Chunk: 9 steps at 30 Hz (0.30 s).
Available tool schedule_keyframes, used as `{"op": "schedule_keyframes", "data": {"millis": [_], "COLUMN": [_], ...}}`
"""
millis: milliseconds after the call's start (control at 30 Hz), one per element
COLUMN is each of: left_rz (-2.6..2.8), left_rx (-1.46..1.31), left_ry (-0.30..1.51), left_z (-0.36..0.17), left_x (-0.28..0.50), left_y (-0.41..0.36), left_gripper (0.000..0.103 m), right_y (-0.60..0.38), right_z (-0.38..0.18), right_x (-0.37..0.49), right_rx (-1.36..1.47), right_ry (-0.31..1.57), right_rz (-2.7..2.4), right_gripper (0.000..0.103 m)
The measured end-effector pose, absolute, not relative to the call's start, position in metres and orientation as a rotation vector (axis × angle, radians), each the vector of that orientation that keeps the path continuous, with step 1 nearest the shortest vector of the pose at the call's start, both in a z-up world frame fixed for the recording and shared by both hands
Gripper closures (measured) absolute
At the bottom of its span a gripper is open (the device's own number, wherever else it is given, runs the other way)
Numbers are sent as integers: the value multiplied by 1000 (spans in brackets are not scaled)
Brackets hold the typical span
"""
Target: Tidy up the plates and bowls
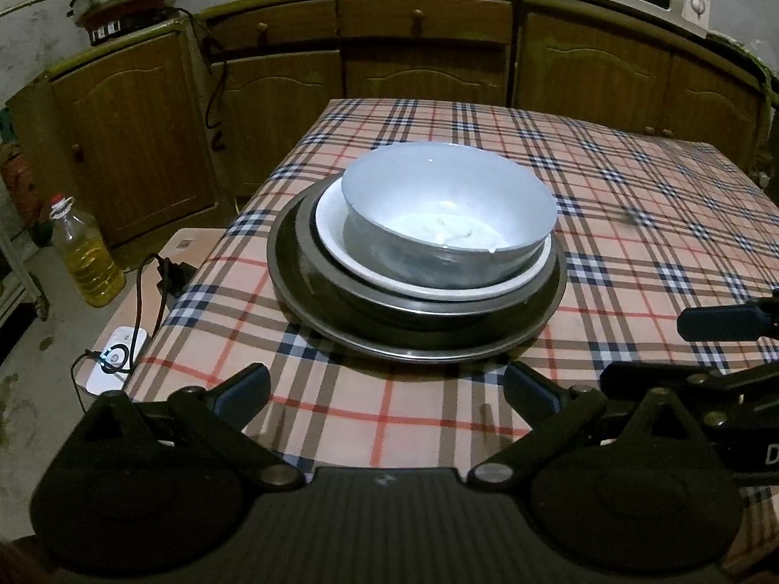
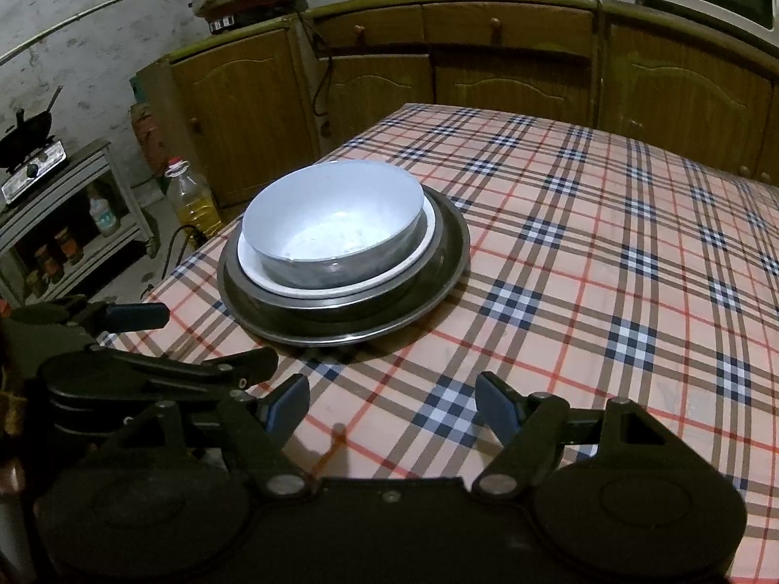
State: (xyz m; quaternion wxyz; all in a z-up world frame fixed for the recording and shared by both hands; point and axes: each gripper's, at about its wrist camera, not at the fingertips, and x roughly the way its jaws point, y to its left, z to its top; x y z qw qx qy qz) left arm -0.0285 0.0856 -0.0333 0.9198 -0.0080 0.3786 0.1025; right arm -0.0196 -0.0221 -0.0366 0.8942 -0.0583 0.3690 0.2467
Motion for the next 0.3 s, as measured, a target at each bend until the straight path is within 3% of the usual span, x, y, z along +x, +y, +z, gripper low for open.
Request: {"op": "schedule_keyframes", "data": {"millis": [300], "left_rz": [212], "left_rx": [-24], "left_ry": [775], "left_z": [-35], "left_x": [-28], "left_y": [85], "left_gripper": [0], "right_y": [-22], "right_z": [-37], "right_x": [-20], "right_rx": [-121], "right_ry": [765], "right_rz": [511], "right_gripper": [14]}}
